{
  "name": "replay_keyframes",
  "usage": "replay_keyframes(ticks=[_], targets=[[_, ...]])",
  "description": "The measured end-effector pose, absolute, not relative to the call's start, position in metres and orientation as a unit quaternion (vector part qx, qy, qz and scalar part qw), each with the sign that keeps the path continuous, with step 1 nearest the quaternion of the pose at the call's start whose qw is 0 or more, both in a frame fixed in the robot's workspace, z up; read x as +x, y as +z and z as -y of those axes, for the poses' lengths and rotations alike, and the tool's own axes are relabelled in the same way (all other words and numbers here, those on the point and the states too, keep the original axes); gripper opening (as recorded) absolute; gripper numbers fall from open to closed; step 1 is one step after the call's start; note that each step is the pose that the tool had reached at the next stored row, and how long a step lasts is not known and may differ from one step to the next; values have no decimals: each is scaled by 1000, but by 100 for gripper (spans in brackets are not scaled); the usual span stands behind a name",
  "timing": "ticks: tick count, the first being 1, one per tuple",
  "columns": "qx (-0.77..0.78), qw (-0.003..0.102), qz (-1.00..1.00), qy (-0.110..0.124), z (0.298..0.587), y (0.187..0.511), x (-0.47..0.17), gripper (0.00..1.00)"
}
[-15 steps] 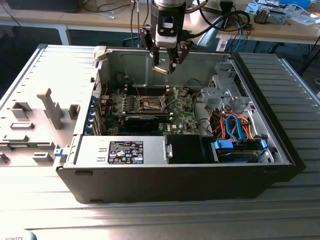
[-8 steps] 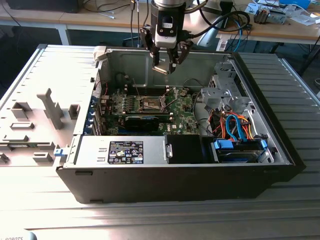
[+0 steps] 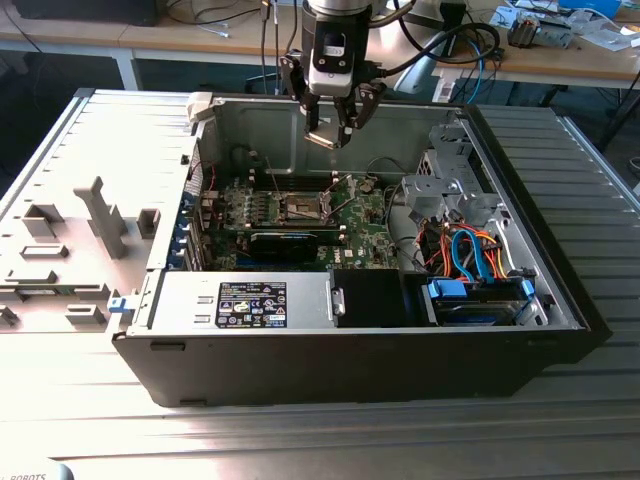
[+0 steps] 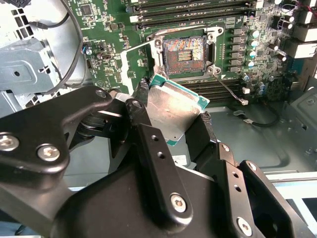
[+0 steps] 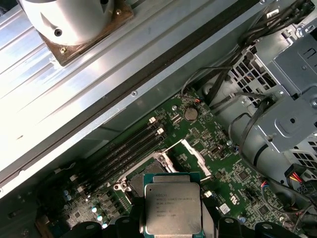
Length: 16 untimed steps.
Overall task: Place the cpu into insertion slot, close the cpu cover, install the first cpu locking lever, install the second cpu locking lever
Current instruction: 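Place the cpu into insertion slot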
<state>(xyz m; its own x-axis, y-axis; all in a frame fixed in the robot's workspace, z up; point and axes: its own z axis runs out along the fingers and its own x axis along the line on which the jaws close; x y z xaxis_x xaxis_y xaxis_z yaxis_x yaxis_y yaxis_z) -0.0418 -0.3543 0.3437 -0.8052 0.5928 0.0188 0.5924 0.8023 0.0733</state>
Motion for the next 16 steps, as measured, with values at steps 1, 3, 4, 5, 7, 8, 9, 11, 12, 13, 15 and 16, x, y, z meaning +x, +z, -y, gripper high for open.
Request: replay_keyframes(ticks=[1, 3, 4, 5, 7, 8, 9, 11, 12, 13, 15, 16], targets=[[313, 3, -949, 38, 354, 344, -42, 54], [313, 3, -949, 38, 354, 344, -42, 54], [313, 3, -949, 38, 354, 344, -42, 54], [314, 3, -949, 38, 354, 344, -42, 54], [314, 3, -949, 38, 354, 343, -42, 54], [315, 3, -948, 38, 354, 343, -42, 54], [315, 3, -948, 38, 354, 343, -42, 54], [316, 3, -948, 38, 354, 343, -42, 54], [316, 3, -948, 38, 354, 343, -42, 54], [317, 3, -948, 38, 354, 343, -42, 54], [317, 3, -948, 38, 354, 343, -42, 54], [318, 3, -947, 38, 354, 343, -42, 54]])
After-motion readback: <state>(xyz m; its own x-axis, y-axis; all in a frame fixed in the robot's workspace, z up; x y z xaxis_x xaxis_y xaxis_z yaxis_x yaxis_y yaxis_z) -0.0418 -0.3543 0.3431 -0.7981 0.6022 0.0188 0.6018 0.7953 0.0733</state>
